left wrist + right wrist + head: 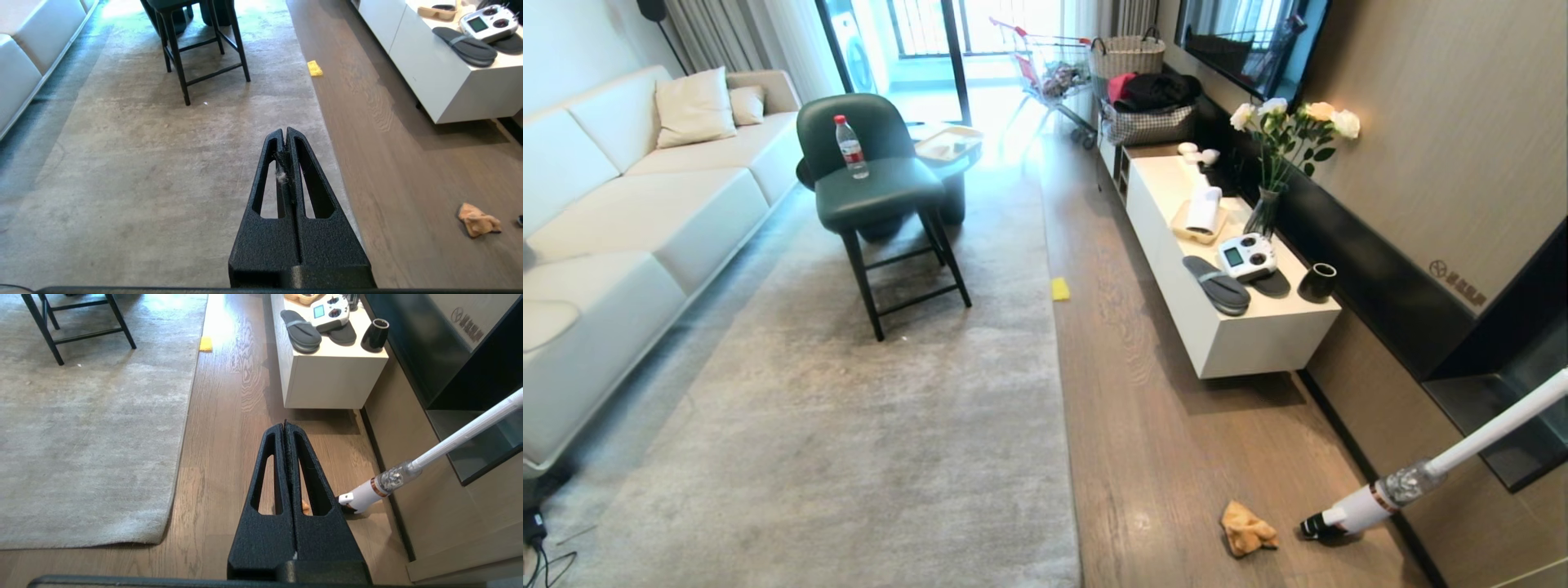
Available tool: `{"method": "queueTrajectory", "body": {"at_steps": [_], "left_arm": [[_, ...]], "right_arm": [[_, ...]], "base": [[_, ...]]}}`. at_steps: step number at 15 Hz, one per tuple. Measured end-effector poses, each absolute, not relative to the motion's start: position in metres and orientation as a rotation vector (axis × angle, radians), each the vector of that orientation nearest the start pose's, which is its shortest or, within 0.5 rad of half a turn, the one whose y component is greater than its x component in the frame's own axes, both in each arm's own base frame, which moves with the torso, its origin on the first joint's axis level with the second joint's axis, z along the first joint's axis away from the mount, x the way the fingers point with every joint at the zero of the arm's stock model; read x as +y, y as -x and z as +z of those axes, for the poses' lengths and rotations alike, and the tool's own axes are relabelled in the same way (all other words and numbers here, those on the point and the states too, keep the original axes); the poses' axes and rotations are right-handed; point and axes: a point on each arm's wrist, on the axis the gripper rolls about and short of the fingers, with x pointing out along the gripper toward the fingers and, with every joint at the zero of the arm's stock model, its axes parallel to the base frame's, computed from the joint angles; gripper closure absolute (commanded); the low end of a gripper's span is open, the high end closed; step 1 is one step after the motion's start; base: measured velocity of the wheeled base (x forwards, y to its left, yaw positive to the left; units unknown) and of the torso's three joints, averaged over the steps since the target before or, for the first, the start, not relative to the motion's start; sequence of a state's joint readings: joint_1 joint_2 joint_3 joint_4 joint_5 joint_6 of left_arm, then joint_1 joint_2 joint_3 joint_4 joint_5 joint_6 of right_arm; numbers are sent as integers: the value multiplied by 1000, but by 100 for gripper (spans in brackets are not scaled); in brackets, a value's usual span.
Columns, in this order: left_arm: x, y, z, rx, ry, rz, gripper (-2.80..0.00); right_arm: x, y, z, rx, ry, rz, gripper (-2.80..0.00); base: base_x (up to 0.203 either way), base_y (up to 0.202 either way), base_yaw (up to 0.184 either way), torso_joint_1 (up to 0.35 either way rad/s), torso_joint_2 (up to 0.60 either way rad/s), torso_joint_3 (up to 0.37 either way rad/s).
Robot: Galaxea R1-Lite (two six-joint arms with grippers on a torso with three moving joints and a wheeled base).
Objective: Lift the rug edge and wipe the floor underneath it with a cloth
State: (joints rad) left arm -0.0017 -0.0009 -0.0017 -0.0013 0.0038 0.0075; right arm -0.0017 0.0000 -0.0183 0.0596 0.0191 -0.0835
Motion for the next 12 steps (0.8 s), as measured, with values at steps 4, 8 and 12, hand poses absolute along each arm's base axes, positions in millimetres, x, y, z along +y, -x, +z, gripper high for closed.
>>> {"method": "queueTrajectory", "body": {"at_steps": [4,8,12], "left_arm": [[0,23,76,-4,-7,2,0],[0,23,76,-4,-8,2,0],[0,23,76,-4,-8,2,0]], "right_arm": [[0,24,74,40,82,19,0],[0,24,74,40,82,19,0],[0,24,74,41,82,19,0]], "base": [[0,0,0,204,-491,-285],[0,0,0,151,-358,-205],[0,0,0,143,-332,-185]]}}
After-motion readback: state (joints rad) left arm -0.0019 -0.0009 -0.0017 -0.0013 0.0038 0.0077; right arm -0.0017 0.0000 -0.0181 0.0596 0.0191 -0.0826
